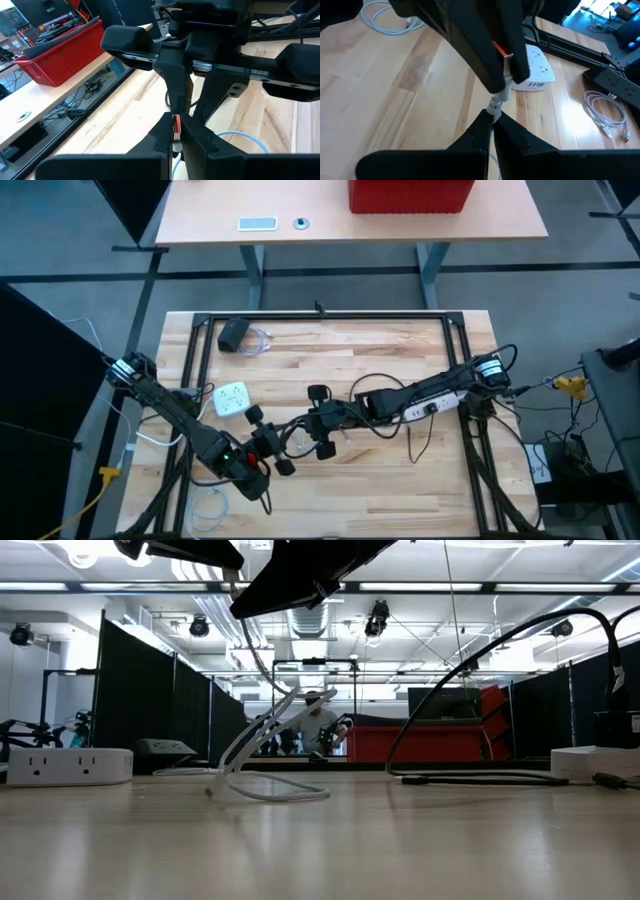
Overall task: Insert USB
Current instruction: Insert the white charger cable into the left white outlet extension
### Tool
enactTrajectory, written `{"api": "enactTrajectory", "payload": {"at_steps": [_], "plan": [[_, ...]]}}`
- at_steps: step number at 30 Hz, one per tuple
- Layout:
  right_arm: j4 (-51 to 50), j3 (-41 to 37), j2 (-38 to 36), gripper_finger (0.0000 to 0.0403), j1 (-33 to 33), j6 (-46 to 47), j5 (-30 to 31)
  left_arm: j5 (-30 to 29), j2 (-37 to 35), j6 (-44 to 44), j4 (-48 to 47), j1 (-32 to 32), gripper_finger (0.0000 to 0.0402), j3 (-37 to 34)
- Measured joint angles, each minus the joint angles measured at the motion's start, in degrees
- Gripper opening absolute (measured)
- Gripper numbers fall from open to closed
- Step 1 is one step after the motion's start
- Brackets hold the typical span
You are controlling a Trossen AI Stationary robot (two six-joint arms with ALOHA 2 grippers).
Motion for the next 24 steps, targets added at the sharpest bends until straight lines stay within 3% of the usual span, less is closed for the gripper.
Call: {"api": "enactTrajectory", "payload": {"at_steps": [5, 15, 24], "plan": [[0.2, 0.0, -1.0, 0.0012, 1.0, -0.2, -0.1, -1.0, -1.5, 0.0, -0.1, -1.9, 0.0011, 0.0], [6.7, 0.0, -1.9, 0.0089, 2.4, 0.6, -2.6, -7.8, -2.1, 1.0, -0.1, -7.8, 0.0011, 0.1], [14.2, -0.1, -1.0, 0.0134, 2.0, 2.3, -4.5, -10.0, -3.3, 9.9, 6.8, -12.5, 0.0011, 0.1]]}}
